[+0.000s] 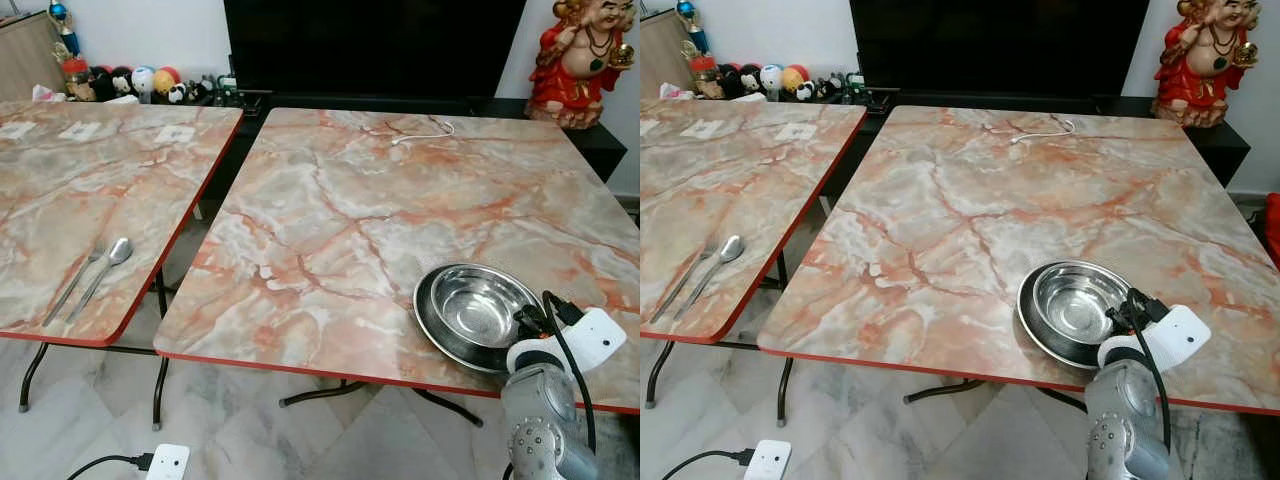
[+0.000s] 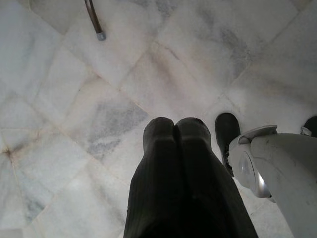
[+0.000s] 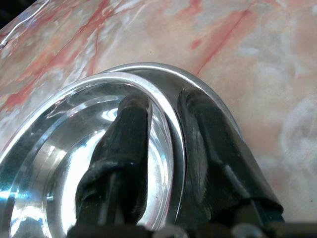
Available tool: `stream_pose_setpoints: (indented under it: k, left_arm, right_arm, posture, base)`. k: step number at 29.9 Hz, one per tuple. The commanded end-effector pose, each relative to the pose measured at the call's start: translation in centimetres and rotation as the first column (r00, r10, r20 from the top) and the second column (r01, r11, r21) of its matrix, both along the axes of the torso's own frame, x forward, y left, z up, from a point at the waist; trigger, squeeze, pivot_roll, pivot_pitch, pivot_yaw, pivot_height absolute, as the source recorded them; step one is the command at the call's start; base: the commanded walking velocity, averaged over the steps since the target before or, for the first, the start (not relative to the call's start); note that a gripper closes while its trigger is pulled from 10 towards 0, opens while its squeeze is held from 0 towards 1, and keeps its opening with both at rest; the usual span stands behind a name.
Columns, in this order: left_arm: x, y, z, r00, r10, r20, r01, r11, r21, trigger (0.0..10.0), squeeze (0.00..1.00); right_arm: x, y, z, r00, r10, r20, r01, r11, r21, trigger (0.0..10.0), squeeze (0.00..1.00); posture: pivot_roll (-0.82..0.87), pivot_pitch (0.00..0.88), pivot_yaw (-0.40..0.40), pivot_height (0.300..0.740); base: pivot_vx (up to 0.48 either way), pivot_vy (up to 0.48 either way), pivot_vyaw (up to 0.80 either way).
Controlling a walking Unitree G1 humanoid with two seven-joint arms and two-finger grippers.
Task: Setting the table
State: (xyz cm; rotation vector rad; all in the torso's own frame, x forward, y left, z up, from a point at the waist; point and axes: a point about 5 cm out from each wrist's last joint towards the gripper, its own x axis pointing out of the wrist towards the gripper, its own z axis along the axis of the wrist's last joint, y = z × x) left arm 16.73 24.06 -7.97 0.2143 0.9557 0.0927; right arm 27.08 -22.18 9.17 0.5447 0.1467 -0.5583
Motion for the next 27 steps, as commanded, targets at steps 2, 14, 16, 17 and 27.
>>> stream_pose_setpoints:
  k: [2, 14, 16, 17, 27]
  left_arm:
    - [-0.3, 0.3, -0.1, 1.0, 0.004, -0.011, -0.003, 1.0, 0.006, 10.0, 0.0]
    - [-0.3, 0.3, -0.1, 1.0, 0.004, -0.01, -0.004, 1.0, 0.003, 10.0, 0.0]
    - [-0.3, 0.3, -0.1, 1.0, 0.005, -0.009, -0.005, 1.0, 0.002, 10.0, 0.0]
    - [-0.3, 0.3, 0.0, 1.0, 0.006, -0.009, -0.006, 1.0, 0.001, 10.0, 0.0]
    - [-0.2, 0.3, 0.0, 1.0, 0.012, -0.002, -0.012, 1.0, 0.0, 10.0, 0.0]
  right_arm:
    - [0.1, 0.1, 0.2, 1.0, 0.004, -0.005, -0.004, 0.999, -0.041, 10.0, 0.0]
    - [0.0, -0.1, 1.5, 0.999, -0.02, 0.047, 0.029, 0.983, -0.181, 10.0, 0.0]
    - [0.0, -0.2, 1.9, 0.998, -0.026, 0.064, 0.039, 0.976, -0.212, 10.0, 0.0]
    - [-0.1, -0.2, 2.1, 0.997, -0.03, 0.071, 0.045, 0.971, -0.233, 10.0, 0.0]
    - [1.0, 2.1, 3.0, 0.973, 0.217, 0.076, -0.158, 0.871, -0.466, 10.0, 0.0]
  posture:
    - [0.02, 0.007, -0.019, 0.74]
    - [0.02, 0.007, -0.019, 0.74]
    - [0.02, 0.008, -0.02, 0.74]
    - [0.02, 0.008, -0.02, 0.74]
    - [0.0, 0.011, -0.017, 0.74]
  base:
    - [0.0, 0.0, 0.0]
    - [0.0, 0.0, 0.0]
    - [0.0, 0.0, 0.0]
    - [0.0, 0.0, 0.0]
    - [0.0, 0.0, 0.0]
